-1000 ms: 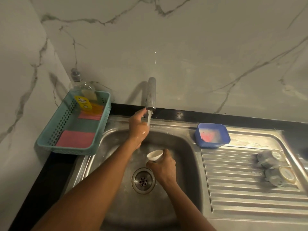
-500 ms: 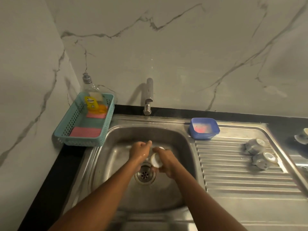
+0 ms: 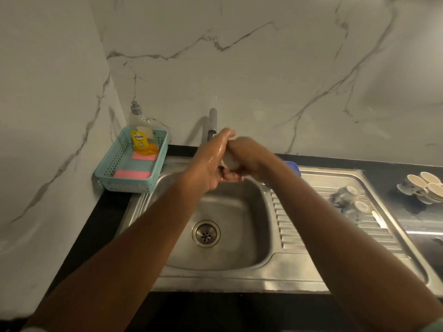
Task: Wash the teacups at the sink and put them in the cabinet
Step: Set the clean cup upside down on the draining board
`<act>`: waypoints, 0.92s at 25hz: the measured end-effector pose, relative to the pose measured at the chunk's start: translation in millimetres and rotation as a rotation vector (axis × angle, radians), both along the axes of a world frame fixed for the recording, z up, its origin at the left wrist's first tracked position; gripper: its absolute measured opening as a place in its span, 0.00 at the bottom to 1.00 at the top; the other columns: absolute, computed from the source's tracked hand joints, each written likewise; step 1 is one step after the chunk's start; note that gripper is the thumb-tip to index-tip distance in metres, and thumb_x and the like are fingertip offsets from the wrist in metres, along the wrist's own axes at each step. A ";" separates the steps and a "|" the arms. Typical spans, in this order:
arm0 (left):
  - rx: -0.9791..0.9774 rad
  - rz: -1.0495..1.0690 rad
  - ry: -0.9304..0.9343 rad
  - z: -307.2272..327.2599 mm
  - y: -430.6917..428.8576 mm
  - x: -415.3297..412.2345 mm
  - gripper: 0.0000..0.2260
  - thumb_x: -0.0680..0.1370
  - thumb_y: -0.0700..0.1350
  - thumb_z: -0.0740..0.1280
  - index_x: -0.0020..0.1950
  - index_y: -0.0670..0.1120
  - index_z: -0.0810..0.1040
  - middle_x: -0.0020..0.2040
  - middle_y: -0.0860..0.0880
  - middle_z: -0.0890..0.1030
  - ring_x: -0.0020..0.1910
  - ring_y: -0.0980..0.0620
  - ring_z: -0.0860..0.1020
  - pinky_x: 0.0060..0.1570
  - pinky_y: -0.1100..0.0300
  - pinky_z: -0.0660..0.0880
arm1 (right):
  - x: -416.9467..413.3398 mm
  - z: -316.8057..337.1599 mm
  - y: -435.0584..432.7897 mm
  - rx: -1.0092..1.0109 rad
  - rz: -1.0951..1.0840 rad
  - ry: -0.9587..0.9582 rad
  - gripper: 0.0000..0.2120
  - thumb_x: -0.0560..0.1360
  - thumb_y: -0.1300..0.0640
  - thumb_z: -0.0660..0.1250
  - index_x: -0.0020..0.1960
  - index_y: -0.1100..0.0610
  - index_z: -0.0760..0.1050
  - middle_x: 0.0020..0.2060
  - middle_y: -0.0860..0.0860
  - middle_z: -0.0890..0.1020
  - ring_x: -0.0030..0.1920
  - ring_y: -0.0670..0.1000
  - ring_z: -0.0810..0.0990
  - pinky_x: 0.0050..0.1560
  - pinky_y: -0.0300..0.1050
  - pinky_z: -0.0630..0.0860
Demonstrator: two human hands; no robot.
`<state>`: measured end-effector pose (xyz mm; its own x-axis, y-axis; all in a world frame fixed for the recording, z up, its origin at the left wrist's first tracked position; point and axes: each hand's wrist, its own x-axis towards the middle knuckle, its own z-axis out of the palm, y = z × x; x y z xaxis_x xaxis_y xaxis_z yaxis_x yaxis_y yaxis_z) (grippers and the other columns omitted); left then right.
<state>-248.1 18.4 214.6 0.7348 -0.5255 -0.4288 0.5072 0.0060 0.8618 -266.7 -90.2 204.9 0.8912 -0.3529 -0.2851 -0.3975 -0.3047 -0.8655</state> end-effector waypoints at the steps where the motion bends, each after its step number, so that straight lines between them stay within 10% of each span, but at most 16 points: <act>1: -0.043 0.064 -0.105 15.6 -1.4 -4.4 0.15 0.79 0.55 0.68 0.55 0.43 0.77 0.52 0.39 0.82 0.48 0.40 0.84 0.41 0.47 0.83 | -2.8 20.1 1.6 -0.057 0.006 -0.112 0.21 0.77 0.48 0.63 0.62 0.63 0.74 0.49 0.61 0.84 0.46 0.59 0.85 0.47 0.56 0.85; 6: -0.145 0.384 -0.895 -42.2 1.5 -13.8 0.12 0.76 0.42 0.67 0.60 0.47 0.75 0.54 0.41 0.78 0.50 0.41 0.81 0.45 0.52 0.81 | -34.4 -33.3 31.5 -0.327 -0.238 -0.834 0.19 0.77 0.54 0.69 0.65 0.53 0.67 0.53 0.57 0.80 0.49 0.53 0.81 0.50 0.40 0.79; 11: 0.430 0.104 0.261 -175.8 28.3 -52.6 0.15 0.77 0.49 0.63 0.52 0.39 0.81 0.43 0.37 0.83 0.38 0.39 0.82 0.37 0.44 0.81 | -65.9 -192.4 61.9 0.279 -0.278 0.347 0.23 0.78 0.47 0.63 0.65 0.64 0.75 0.59 0.63 0.81 0.49 0.58 0.84 0.47 0.54 0.83; 15: 0.362 0.045 0.232 -160.0 24.5 -49.1 0.12 0.79 0.48 0.63 0.50 0.41 0.80 0.46 0.36 0.83 0.40 0.38 0.82 0.41 0.39 0.82 | -63.4 -182.7 51.1 0.217 -0.238 0.297 0.31 0.67 0.41 0.63 0.61 0.62 0.76 0.55 0.62 0.83 0.46 0.61 0.86 0.40 0.59 0.85; 18: 0.243 -0.028 0.150 -100.5 20.1 -34.1 0.13 0.80 0.50 0.62 0.52 0.41 0.78 0.49 0.38 0.82 0.41 0.40 0.83 0.32 0.50 0.82 | -45.4 -116.2 33.1 0.105 -0.117 0.220 0.21 0.77 0.44 0.62 0.52 0.64 0.76 0.47 0.62 0.84 0.42 0.60 0.86 0.39 0.56 0.85; 23: -0.116 0.040 -0.206 37.9 19.1 -24.9 0.12 0.81 0.49 0.66 0.59 0.42 0.77 0.55 0.38 0.81 0.52 0.38 0.83 0.50 0.37 0.82 | -28.9 52.7 12.8 -0.196 0.072 -0.216 0.16 0.77 0.47 0.64 0.57 0.58 0.73 0.46 0.59 0.84 0.42 0.57 0.86 0.42 0.56 0.85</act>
